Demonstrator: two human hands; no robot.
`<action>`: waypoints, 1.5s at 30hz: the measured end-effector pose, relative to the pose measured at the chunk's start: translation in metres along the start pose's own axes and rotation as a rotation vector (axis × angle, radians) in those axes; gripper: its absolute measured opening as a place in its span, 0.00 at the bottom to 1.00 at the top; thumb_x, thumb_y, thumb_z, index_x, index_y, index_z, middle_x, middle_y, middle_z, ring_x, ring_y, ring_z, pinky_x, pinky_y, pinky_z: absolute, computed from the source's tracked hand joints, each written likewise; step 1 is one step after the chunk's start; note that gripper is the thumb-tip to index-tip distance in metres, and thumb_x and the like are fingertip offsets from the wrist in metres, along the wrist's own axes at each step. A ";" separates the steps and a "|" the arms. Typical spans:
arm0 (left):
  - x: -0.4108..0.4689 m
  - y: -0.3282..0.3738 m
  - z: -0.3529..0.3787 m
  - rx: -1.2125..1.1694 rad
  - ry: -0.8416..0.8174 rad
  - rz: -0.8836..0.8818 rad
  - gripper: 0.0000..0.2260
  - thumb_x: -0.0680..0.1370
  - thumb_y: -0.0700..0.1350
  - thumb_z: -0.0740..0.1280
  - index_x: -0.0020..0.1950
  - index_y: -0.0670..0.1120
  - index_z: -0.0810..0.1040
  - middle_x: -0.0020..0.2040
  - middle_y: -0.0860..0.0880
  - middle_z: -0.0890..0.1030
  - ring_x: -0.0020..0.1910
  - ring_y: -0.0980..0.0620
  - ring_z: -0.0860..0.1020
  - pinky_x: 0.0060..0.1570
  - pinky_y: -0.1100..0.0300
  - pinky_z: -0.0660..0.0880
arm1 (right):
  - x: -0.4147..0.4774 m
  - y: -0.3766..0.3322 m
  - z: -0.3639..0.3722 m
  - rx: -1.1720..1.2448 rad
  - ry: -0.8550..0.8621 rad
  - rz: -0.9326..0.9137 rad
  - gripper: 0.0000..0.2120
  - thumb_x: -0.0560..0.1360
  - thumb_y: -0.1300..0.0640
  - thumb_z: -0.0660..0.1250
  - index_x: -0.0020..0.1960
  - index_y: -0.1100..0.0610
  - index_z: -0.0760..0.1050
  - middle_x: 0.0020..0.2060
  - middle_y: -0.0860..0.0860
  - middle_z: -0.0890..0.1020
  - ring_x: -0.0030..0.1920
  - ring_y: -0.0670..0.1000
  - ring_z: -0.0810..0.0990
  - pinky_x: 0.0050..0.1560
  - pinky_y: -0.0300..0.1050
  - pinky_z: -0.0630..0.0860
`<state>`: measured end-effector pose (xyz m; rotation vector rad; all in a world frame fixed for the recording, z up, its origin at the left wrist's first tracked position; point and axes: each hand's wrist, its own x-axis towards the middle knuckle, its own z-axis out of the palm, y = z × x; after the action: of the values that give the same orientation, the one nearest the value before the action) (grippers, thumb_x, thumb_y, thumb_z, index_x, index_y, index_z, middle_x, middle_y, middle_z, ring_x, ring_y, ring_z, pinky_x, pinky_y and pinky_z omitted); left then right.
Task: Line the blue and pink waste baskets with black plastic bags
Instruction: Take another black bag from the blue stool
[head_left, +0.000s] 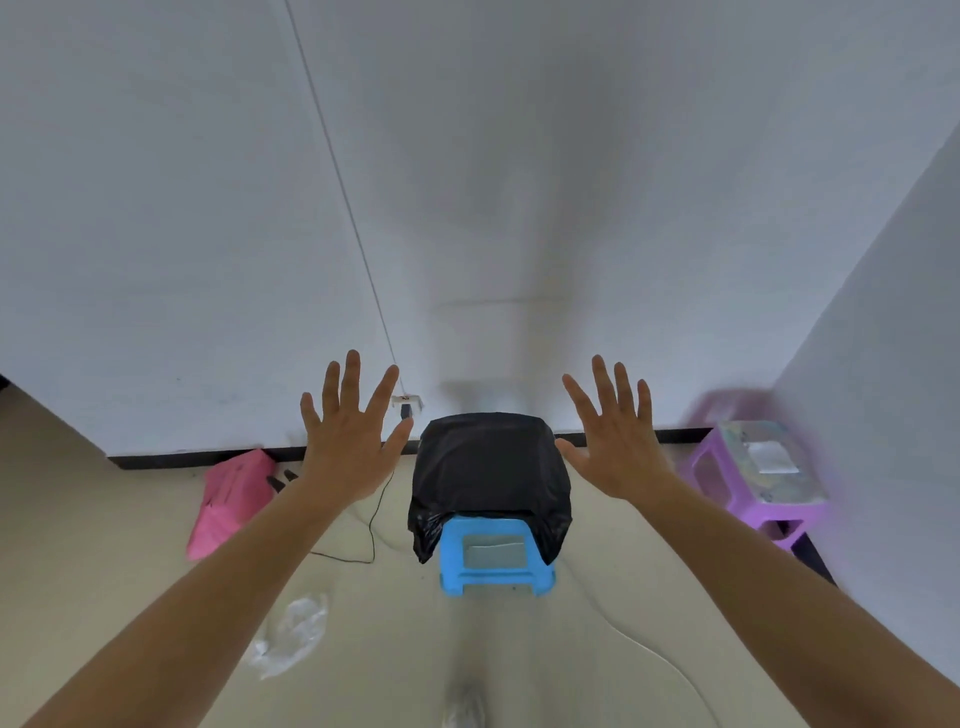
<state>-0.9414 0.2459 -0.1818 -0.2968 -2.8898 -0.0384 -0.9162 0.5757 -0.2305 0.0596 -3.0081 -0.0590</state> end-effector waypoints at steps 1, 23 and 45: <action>0.017 -0.009 0.019 -0.004 -0.031 -0.006 0.30 0.78 0.62 0.50 0.79 0.54 0.52 0.79 0.40 0.47 0.77 0.37 0.48 0.69 0.32 0.53 | 0.018 -0.002 0.013 0.008 -0.016 0.003 0.42 0.76 0.31 0.54 0.80 0.49 0.39 0.79 0.60 0.40 0.78 0.66 0.42 0.75 0.68 0.46; 0.068 -0.004 0.525 -0.341 -0.741 -0.357 0.28 0.79 0.51 0.65 0.76 0.45 0.60 0.77 0.36 0.54 0.75 0.37 0.52 0.70 0.40 0.59 | 0.102 -0.065 0.451 0.672 -0.458 0.585 0.34 0.79 0.55 0.64 0.79 0.56 0.50 0.78 0.58 0.56 0.74 0.60 0.61 0.69 0.58 0.66; 0.245 0.116 0.151 -0.709 -0.226 0.426 0.04 0.83 0.45 0.53 0.53 0.50 0.66 0.42 0.52 0.72 0.35 0.51 0.73 0.35 0.56 0.66 | 0.147 -0.022 0.147 0.851 -0.337 0.471 0.26 0.77 0.44 0.67 0.73 0.50 0.69 0.69 0.53 0.74 0.69 0.57 0.69 0.69 0.53 0.67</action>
<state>-1.1853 0.4152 -0.2703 -1.0852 -2.8435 -1.0136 -1.0801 0.5528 -0.3581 -0.6208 -3.0078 1.3521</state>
